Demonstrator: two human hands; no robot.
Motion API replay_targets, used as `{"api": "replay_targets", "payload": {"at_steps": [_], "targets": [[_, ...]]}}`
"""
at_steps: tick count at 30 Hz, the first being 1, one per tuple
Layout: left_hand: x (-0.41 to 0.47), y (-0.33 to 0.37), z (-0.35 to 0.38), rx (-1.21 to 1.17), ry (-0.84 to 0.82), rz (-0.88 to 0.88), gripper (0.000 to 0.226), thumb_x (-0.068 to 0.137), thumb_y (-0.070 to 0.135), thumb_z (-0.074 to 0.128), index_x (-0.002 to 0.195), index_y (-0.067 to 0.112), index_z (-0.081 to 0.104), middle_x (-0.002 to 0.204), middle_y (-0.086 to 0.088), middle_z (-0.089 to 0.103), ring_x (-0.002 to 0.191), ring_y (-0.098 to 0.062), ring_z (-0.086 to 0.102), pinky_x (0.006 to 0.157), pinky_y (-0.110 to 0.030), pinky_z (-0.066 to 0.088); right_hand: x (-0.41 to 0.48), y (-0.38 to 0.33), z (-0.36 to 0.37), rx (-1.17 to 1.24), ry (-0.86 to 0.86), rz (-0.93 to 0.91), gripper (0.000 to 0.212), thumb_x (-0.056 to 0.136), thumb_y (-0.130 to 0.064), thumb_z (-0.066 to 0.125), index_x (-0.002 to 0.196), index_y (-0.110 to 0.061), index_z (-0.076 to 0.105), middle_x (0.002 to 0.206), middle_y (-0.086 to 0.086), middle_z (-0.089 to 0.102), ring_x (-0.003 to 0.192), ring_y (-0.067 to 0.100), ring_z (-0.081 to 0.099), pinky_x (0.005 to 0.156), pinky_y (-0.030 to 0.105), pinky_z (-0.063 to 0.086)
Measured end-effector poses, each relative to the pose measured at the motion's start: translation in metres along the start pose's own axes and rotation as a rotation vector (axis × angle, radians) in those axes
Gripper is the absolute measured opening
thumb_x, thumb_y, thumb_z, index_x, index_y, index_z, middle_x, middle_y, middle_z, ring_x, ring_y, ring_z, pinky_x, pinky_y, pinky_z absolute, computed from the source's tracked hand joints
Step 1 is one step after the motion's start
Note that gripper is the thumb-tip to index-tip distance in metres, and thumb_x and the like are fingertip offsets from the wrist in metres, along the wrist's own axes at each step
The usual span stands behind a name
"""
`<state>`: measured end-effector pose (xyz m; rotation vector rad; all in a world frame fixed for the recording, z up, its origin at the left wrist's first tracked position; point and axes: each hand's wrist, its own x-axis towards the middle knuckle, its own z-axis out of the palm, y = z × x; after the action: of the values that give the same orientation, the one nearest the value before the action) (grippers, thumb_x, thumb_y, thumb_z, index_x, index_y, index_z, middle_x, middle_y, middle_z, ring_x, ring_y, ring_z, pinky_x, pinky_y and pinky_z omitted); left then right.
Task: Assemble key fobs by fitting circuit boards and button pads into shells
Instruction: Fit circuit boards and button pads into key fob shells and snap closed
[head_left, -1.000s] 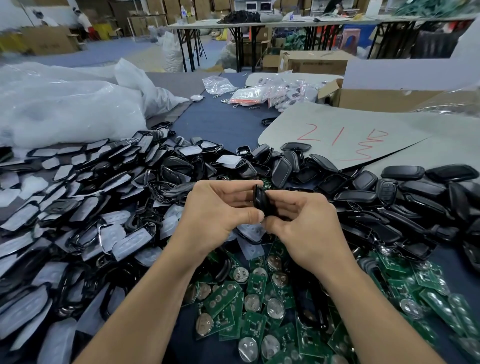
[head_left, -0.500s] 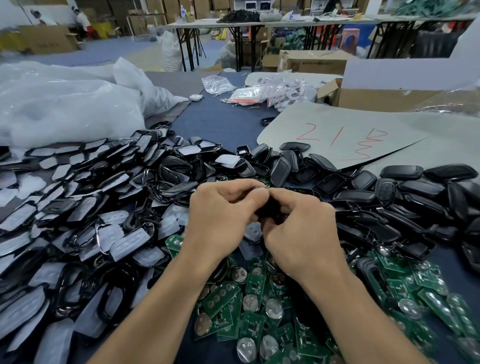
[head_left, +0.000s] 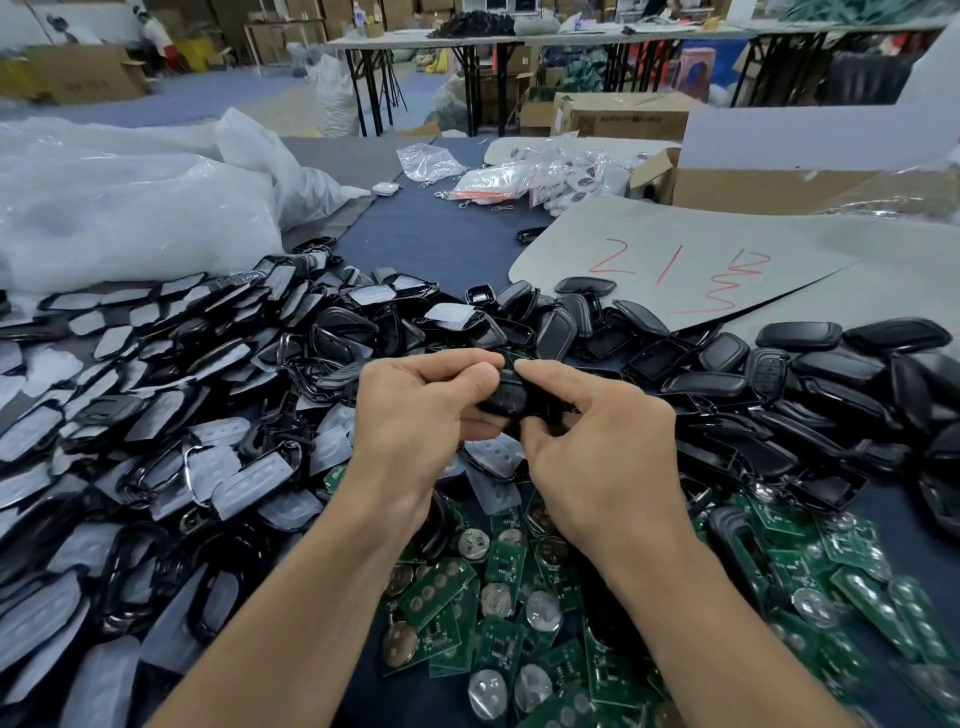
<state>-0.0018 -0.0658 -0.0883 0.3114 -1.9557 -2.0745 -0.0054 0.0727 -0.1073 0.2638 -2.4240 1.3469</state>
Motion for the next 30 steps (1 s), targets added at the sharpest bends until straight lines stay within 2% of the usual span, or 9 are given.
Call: {"api": "replay_targets", "payload": {"at_steps": [5,9,11,14,17,20,24,27,30], "targets": [[0.0,-0.003,0.001,0.055,0.029,0.072,0.033,0.091,0.0,0.074,0.074,0.026,0.084,0.073,-0.008,0.079,0.054,-0.023,0.073,0.052,-0.023,0.058,0.005,0.004,0.0,0.16,-0.043,0.091,0.039,0.078,-0.012,0.077,0.109,-0.035,0.08,0.094,-0.02,0.079,0.082,-0.004,0.072,0.081,0.015,0.056],[0.001,-0.004,-0.002,0.117,-0.03,0.118,0.032,0.09,0.001,0.076,0.076,0.029,0.085,0.075,-0.005,0.079,0.06,-0.022,0.075,0.057,-0.026,0.061,0.015,0.012,-0.003,0.405,-0.126,0.272,0.019,0.085,-0.016,0.077,0.091,-0.033,0.084,0.082,-0.011,0.08,0.082,0.013,0.077,0.084,0.044,0.063],[0.002,-0.005,-0.003,0.151,-0.069,0.135,0.027,0.088,-0.001,0.077,0.081,0.023,0.086,0.078,-0.005,0.08,0.072,-0.026,0.078,0.067,-0.033,0.064,0.016,0.015,-0.005,0.449,-0.146,0.285,0.017,0.082,-0.017,0.08,0.087,-0.033,0.084,0.081,-0.005,0.08,0.083,0.021,0.077,0.084,0.052,0.062],[0.002,-0.006,-0.003,0.137,-0.09,0.097,0.021,0.089,0.003,0.077,0.085,0.022,0.085,0.083,-0.003,0.081,0.081,-0.024,0.079,0.07,-0.032,0.064,0.015,0.014,-0.006,0.483,-0.117,0.26,0.016,0.076,-0.022,0.08,0.086,-0.033,0.084,0.079,-0.005,0.08,0.081,0.019,0.078,0.086,0.049,0.062],[0.002,-0.006,-0.001,0.153,-0.129,0.055,0.021,0.092,0.014,0.077,0.081,0.03,0.085,0.081,-0.001,0.081,0.076,-0.018,0.078,0.065,-0.024,0.061,0.016,0.014,-0.006,0.508,-0.092,0.245,0.018,0.074,-0.021,0.079,0.085,-0.033,0.084,0.079,-0.005,0.08,0.08,0.018,0.078,0.085,0.047,0.063],[0.003,-0.008,-0.002,0.169,-0.119,0.09,0.028,0.092,0.01,0.077,0.075,0.032,0.084,0.078,-0.001,0.08,0.074,-0.019,0.078,0.064,-0.024,0.061,0.016,0.015,-0.008,0.499,-0.107,0.245,0.019,0.077,-0.014,0.08,0.085,-0.031,0.084,0.079,-0.005,0.08,0.08,0.016,0.078,0.085,0.046,0.063],[0.001,-0.013,-0.004,0.327,-0.11,0.22,0.021,0.089,0.01,0.08,0.084,0.03,0.084,0.073,0.01,0.079,0.068,-0.006,0.074,0.064,-0.019,0.058,0.015,0.013,-0.011,0.303,-0.228,0.166,0.02,0.082,-0.016,0.079,0.093,-0.032,0.084,0.084,-0.017,0.079,0.084,-0.001,0.075,0.085,0.032,0.062],[0.001,-0.014,-0.005,0.401,-0.105,0.277,0.023,0.088,0.014,0.081,0.081,0.035,0.083,0.071,0.016,0.077,0.063,0.003,0.069,0.062,-0.011,0.051,0.016,0.012,-0.012,0.215,-0.223,0.097,0.023,0.084,-0.017,0.079,0.092,-0.038,0.08,0.082,-0.025,0.077,0.083,-0.009,0.072,0.08,0.02,0.06],[0.002,-0.014,-0.001,0.267,-0.089,0.222,0.012,0.085,0.026,0.082,0.087,0.038,0.084,0.08,0.013,0.08,0.075,-0.004,0.076,0.07,-0.021,0.06,0.016,0.01,-0.01,0.333,-0.144,0.154,0.019,0.084,-0.015,0.082,0.089,-0.034,0.083,0.08,-0.018,0.078,0.078,-0.004,0.074,0.074,0.019,0.058]]}}
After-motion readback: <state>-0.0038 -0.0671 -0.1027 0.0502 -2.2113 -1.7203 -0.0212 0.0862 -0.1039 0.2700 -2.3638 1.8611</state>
